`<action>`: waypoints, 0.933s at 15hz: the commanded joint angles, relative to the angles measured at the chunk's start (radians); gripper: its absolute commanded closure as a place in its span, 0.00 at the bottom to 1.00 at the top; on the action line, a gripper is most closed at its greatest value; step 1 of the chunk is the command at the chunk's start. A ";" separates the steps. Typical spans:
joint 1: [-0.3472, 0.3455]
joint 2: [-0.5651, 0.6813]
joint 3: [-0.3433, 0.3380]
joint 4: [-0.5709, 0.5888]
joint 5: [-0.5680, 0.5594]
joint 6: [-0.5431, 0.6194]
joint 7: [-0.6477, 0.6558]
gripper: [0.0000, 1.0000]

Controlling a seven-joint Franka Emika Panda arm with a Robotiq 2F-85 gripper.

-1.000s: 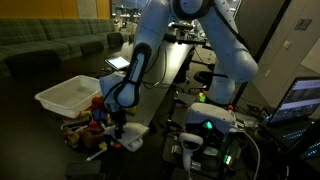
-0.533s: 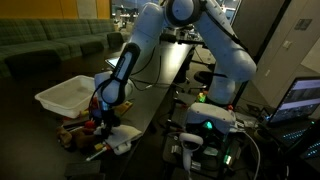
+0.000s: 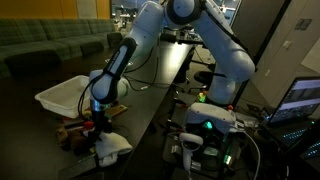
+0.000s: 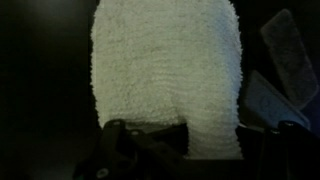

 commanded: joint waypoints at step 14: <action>-0.311 -0.344 -0.058 -0.181 0.014 -0.469 -0.471 0.91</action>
